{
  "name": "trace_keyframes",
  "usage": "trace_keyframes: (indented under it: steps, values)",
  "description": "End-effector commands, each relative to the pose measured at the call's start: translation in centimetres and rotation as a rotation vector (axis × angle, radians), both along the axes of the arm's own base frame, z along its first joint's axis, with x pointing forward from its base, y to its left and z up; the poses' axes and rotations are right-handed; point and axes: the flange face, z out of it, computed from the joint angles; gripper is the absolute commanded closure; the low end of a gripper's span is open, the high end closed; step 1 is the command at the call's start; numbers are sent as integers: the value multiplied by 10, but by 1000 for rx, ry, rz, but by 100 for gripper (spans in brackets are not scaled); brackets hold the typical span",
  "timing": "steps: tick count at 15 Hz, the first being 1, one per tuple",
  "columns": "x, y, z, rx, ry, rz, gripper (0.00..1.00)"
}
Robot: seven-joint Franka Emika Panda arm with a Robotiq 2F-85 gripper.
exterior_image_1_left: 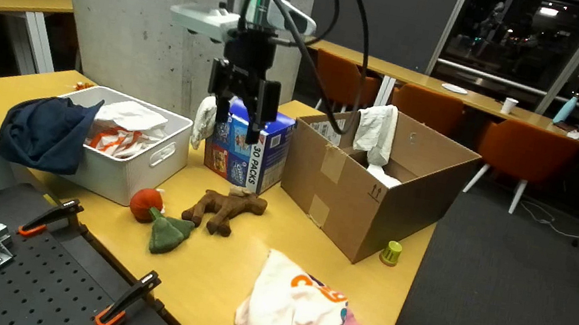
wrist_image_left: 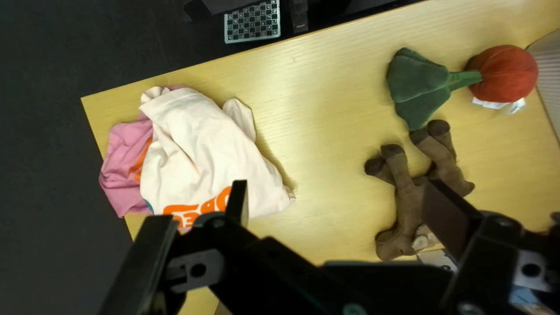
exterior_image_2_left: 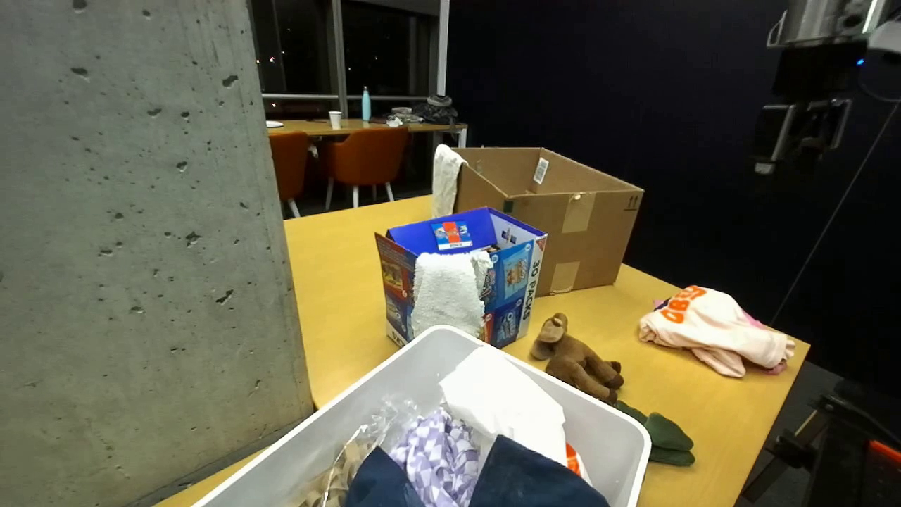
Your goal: Put the shirts over the stuffed toys and put them into the laundry basket
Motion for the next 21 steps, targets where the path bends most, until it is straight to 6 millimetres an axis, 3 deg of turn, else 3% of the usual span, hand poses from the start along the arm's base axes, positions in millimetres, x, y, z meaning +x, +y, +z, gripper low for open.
trace_keyframes:
  steps: [1,5,9,14,21]
  values:
    - [54,-19,-63,-22,31,-81,0]
    - [71,-10,-126,-91,-75,-182,0]
    - [58,-15,-179,-124,-177,-329,0]
    - [33,-63,-239,-121,-196,-478,0]
    - [51,-107,-277,-94,-197,-561,0]
